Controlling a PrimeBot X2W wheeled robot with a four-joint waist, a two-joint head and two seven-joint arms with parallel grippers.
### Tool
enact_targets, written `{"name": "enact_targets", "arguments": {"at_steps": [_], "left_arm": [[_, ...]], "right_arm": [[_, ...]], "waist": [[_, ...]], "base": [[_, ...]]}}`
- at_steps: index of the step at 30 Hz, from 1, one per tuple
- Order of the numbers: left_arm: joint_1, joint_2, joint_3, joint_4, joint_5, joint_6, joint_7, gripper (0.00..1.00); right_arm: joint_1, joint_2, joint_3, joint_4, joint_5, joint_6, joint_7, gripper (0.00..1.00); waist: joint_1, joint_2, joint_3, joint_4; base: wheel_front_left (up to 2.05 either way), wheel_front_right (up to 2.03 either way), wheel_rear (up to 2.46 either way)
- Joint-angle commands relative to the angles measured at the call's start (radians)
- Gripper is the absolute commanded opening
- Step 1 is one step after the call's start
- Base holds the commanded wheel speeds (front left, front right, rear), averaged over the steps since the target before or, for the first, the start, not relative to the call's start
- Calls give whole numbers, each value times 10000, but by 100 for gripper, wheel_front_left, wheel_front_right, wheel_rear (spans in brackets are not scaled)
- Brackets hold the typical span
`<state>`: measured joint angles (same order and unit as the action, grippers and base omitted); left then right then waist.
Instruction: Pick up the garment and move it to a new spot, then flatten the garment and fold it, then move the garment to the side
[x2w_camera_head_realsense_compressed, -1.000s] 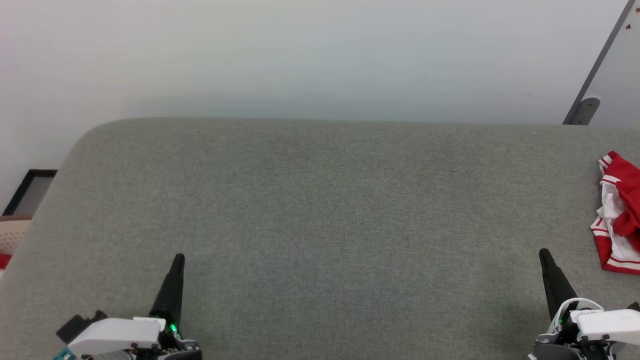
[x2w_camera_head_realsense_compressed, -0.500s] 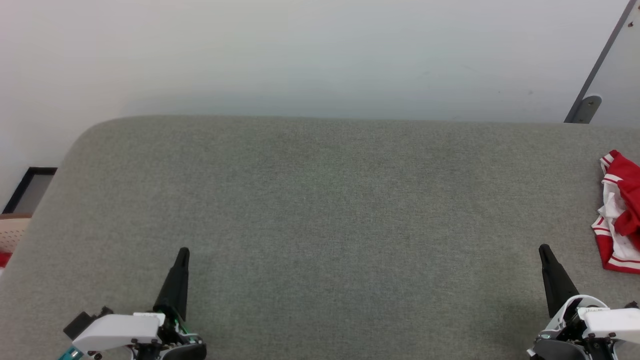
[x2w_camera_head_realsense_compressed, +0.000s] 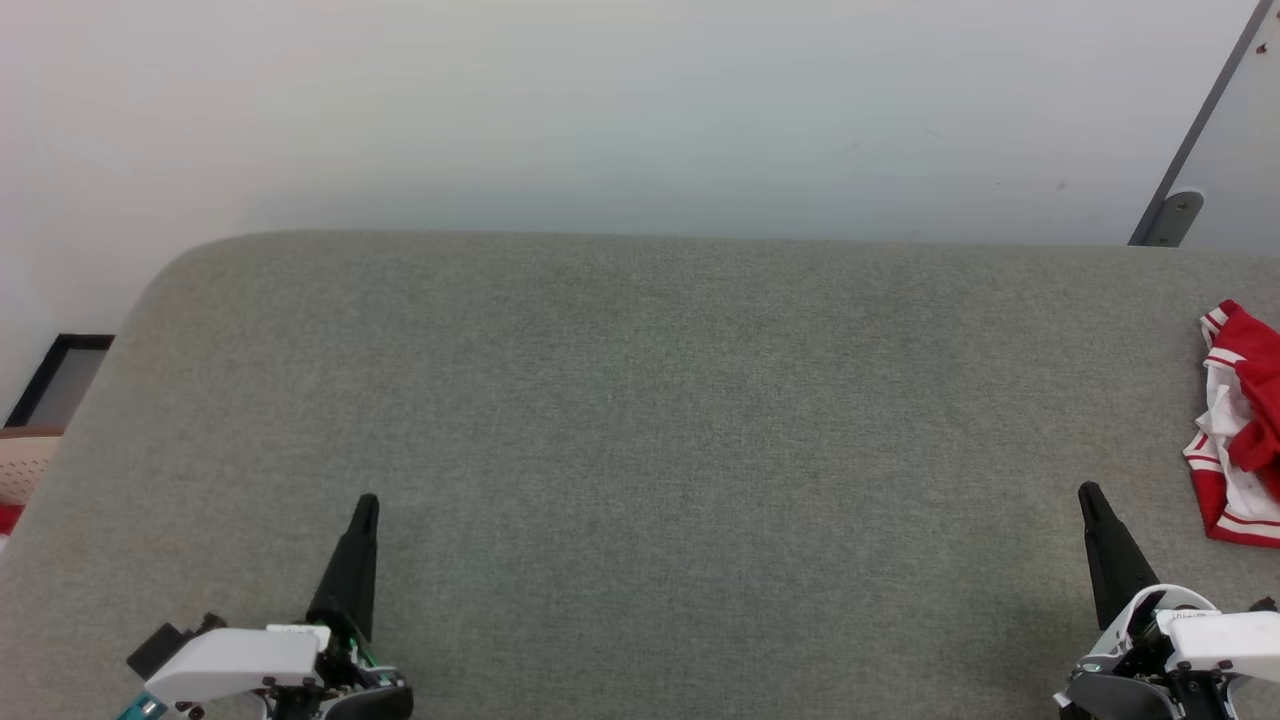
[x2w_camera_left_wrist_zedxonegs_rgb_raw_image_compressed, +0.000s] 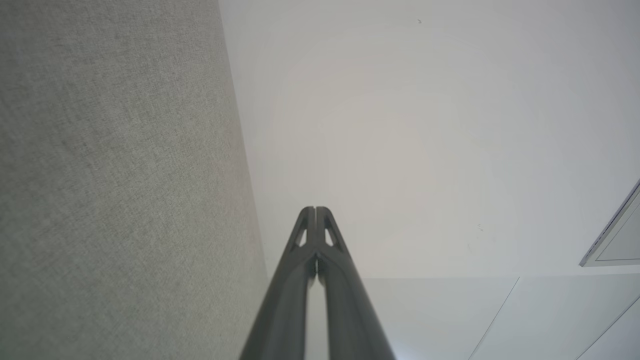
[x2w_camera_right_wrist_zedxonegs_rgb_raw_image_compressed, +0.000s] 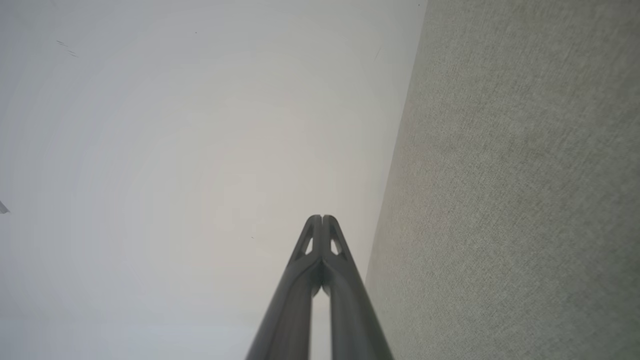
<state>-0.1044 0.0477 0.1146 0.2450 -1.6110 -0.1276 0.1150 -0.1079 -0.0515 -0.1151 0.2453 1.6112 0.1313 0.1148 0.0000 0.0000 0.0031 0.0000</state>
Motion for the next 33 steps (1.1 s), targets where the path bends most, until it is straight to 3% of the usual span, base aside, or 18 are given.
{"name": "enact_targets", "arguments": {"at_steps": [1, 33], "left_arm": [[-99, 3, 25, 2, -25, -55, 28, 0], [-98, 3, 25, 1, -22, -55, 29, 0]], "right_arm": [[-18, 38, 2, -28, 30, -10, 27, 0], [-17, 38, 5, -29, 31, -10, 24, 0]], "waist": [[0, 0, 0, 0], [0, 0, 0, 0]], "base": [[0, 0, 0], [0, 0, 0]]}}
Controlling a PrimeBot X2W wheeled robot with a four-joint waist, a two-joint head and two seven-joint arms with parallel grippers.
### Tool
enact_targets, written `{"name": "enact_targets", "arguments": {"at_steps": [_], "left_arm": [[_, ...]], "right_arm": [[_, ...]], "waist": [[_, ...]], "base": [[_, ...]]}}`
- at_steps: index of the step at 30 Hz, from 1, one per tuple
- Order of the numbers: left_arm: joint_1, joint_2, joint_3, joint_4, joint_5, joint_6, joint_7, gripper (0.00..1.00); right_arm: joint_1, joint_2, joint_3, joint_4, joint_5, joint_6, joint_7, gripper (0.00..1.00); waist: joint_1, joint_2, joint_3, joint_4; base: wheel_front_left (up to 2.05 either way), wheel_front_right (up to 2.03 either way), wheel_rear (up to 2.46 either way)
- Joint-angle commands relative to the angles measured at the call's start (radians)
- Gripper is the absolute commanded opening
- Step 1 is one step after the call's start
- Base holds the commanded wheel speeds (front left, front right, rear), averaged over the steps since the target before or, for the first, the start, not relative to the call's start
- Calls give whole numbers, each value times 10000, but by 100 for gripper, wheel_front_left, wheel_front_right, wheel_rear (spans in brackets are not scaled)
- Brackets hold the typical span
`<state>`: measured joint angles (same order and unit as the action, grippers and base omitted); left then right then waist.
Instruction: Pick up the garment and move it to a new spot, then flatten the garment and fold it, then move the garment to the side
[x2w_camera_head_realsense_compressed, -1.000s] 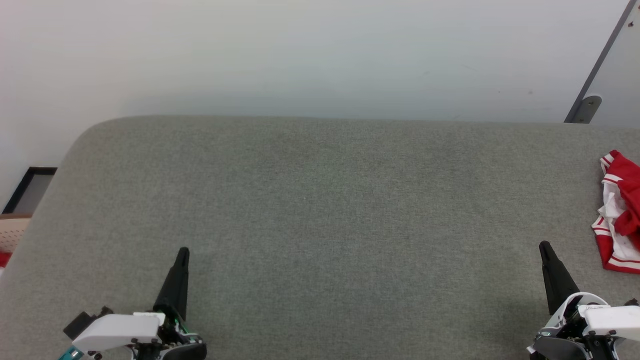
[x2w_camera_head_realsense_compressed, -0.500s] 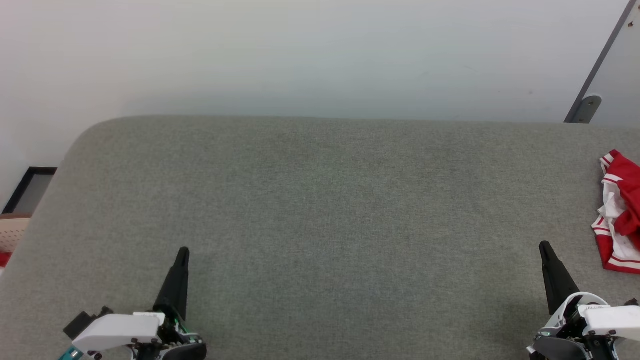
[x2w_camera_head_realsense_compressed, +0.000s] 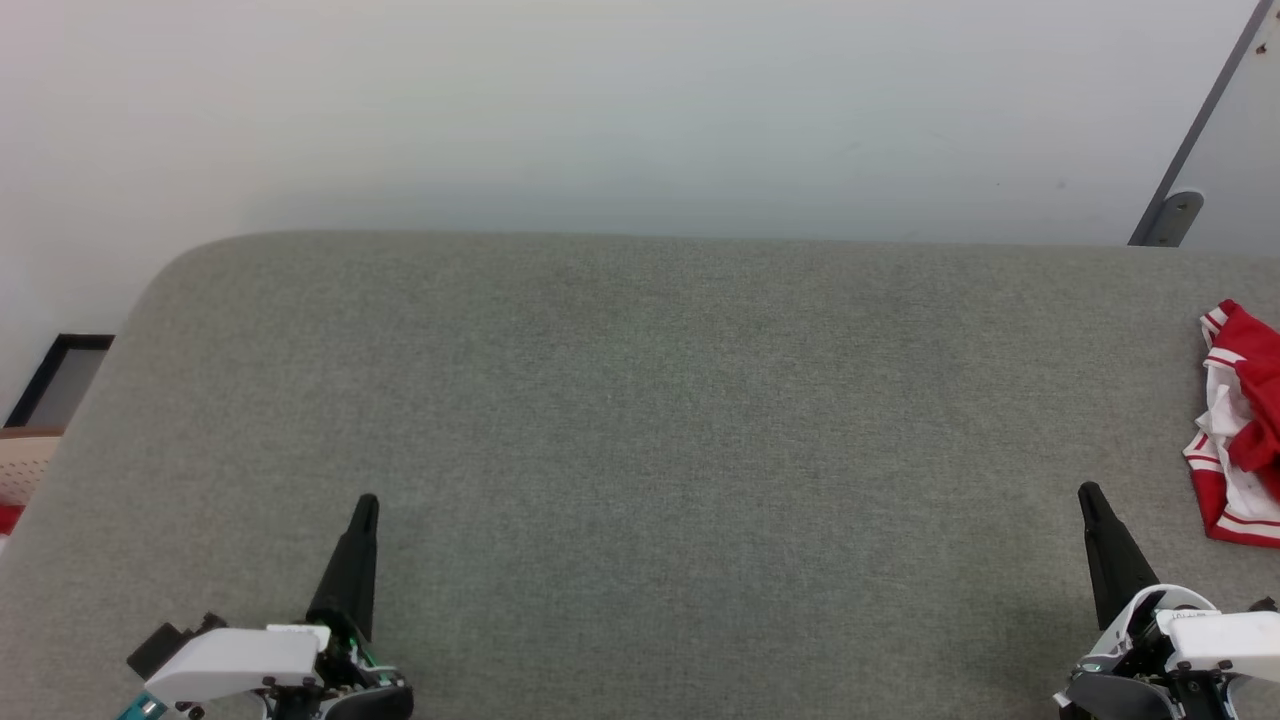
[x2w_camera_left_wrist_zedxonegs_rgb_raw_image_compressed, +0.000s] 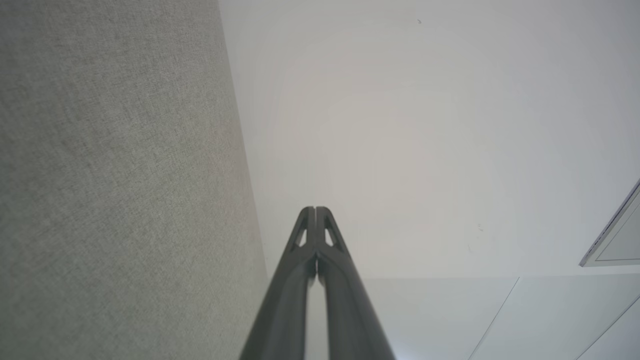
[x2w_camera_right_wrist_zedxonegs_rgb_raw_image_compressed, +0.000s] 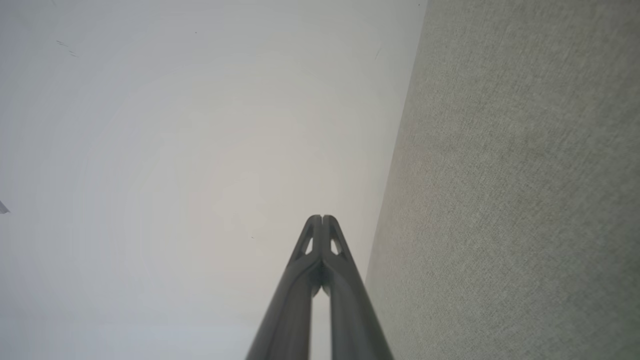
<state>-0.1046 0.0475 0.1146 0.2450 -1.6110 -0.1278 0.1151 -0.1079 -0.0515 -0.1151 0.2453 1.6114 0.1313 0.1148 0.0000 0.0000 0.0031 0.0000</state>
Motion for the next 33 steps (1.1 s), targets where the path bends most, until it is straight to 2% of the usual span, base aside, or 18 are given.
{"name": "enact_targets", "arguments": {"at_steps": [1, 33], "left_arm": [[-96, 5, 25, 1, -22, -53, 28, 0], [-96, 4, 24, 1, -20, -54, 29, 0]], "right_arm": [[-17, 38, 5, -29, 29, -10, 24, 0], [-17, 38, 7, -29, 27, -10, 23, 0]], "waist": [[0, 0, 0, 0], [0, 0, 0, 0]], "base": [[0, 0, 0], [0, 0, 0]]}}
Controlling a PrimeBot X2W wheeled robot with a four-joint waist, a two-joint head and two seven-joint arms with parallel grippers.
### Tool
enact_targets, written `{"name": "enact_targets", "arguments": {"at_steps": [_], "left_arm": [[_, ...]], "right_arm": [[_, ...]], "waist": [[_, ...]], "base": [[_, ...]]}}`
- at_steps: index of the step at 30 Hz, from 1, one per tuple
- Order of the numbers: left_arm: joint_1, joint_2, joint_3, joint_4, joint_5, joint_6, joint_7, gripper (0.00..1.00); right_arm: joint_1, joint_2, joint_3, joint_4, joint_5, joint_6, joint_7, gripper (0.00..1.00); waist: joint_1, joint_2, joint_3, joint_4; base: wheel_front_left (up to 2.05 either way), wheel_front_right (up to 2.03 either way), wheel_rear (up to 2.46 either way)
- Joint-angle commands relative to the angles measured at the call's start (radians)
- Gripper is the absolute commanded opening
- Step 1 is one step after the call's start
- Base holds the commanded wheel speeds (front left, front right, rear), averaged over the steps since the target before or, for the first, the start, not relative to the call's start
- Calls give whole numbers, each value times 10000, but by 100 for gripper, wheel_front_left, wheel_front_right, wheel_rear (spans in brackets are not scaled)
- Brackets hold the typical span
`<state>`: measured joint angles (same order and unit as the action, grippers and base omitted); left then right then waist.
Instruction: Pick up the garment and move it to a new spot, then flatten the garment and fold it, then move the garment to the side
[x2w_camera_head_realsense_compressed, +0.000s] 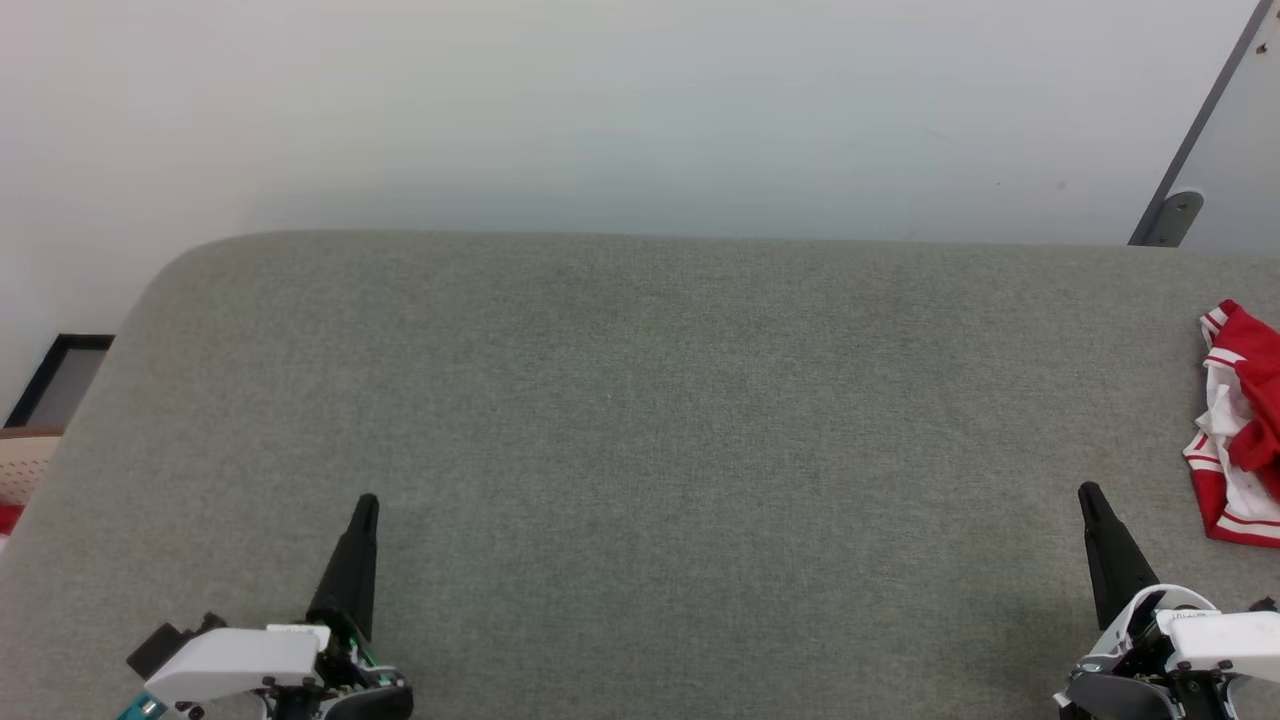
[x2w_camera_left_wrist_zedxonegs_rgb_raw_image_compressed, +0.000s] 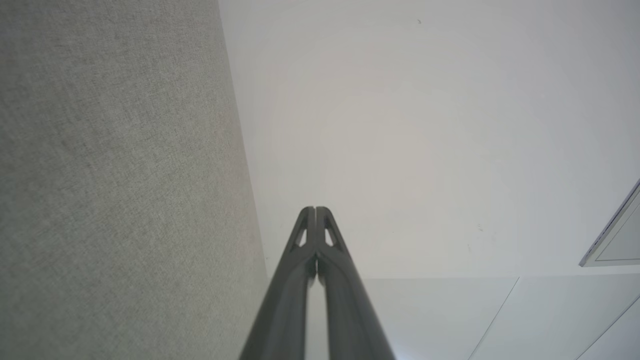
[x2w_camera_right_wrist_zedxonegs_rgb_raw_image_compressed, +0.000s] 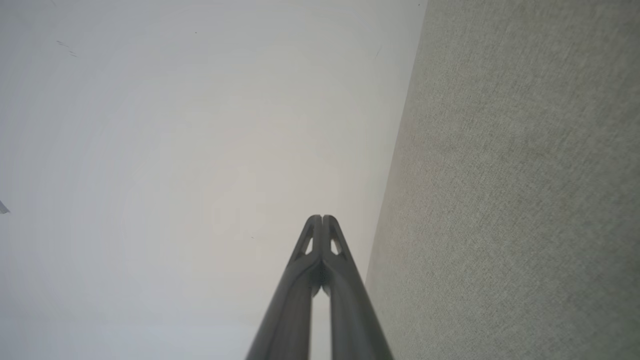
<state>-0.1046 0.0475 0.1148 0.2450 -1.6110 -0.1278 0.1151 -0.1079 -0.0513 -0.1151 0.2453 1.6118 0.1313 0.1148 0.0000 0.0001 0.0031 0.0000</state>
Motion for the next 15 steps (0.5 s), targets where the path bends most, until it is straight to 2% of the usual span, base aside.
{"name": "enact_targets", "arguments": {"at_steps": [1, 15], "left_arm": [[-95, 4, 24, 1, -20, -54, 29, 0], [-94, 3, 24, 1, -19, -54, 29, 0]], "right_arm": [[-17, 35, 7, -29, 23, -10, 23, 0], [-17, 35, 7, -29, 24, -10, 22, 0]], "waist": [[0, -1, 0, 0], [0, -1, 0, 0]], "base": [[0, 0, 0], [0, 0, 0]]}}
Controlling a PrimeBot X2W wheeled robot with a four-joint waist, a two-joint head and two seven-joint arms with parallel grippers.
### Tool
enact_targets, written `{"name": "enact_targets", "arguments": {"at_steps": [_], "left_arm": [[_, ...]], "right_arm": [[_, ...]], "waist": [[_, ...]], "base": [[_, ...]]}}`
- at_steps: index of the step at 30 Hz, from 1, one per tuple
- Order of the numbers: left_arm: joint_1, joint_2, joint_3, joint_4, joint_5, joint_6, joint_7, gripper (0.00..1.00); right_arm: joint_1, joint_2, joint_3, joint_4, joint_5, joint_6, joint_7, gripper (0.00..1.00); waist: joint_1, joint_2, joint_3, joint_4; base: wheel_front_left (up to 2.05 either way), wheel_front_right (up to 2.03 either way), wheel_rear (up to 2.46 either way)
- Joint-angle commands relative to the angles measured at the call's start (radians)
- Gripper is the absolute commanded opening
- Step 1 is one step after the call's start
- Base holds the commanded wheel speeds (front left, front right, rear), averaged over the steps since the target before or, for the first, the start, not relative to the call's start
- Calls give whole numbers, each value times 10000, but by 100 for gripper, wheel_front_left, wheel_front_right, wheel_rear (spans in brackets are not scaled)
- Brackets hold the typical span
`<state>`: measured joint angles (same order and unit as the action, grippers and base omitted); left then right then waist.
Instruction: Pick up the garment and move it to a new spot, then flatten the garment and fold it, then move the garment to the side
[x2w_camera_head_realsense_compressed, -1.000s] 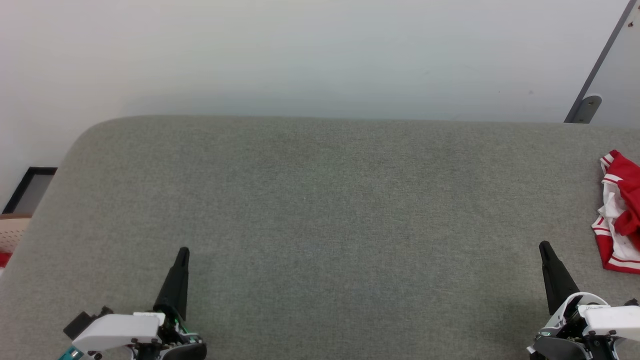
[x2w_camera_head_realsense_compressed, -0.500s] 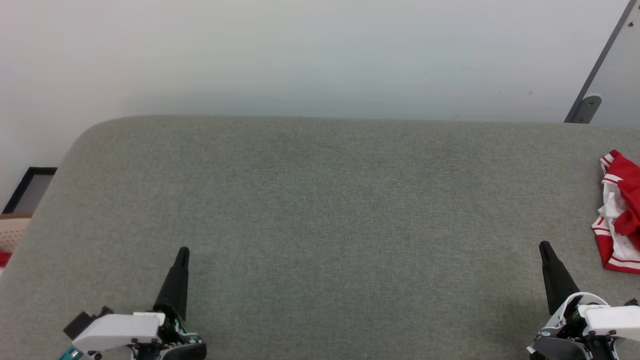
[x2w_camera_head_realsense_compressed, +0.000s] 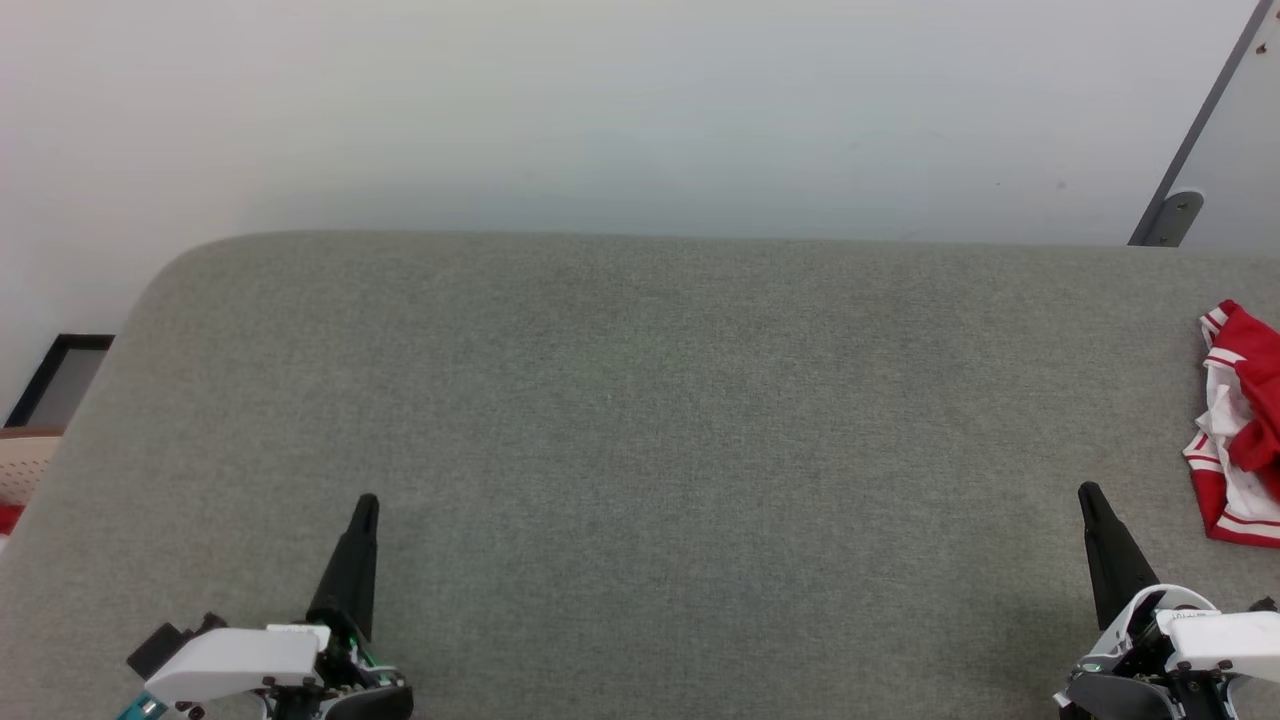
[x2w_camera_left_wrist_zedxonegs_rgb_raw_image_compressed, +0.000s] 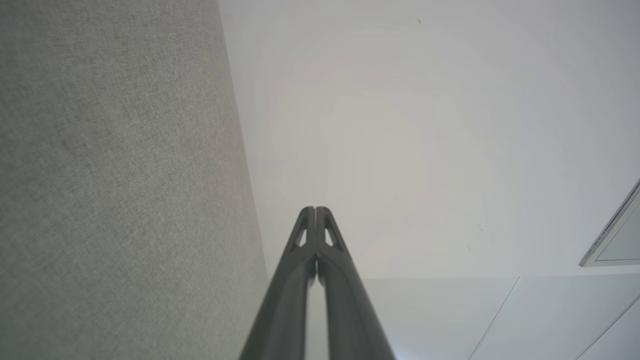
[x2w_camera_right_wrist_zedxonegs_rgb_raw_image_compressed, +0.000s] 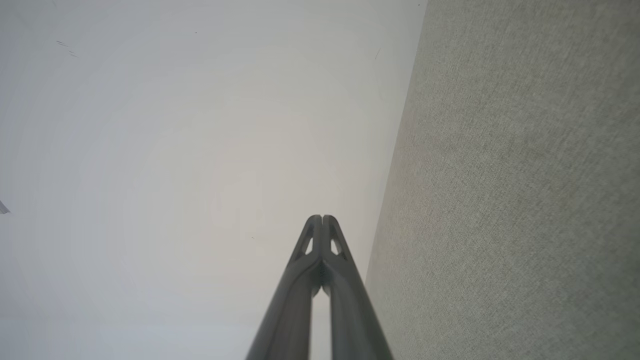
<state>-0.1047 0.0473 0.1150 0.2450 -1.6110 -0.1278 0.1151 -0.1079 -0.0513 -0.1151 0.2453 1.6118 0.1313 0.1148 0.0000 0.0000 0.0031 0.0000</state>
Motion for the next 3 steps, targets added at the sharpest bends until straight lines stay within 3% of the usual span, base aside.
{"name": "enact_targets", "arguments": {"at_steps": [1, 3], "left_arm": [[-93, 7, 24, 1, -19, -54, 29, 0], [-93, 7, 21, 1, -19, -54, 29, 0]], "right_arm": [[-17, 35, 7, -29, 24, -10, 22, 0], [-17, 35, 7, -29, 24, -10, 22, 0]], "waist": [[0, 0, 0, 0], [0, 0, 0, 0]], "base": [[0, 0, 0], [0, 0, 0]]}}
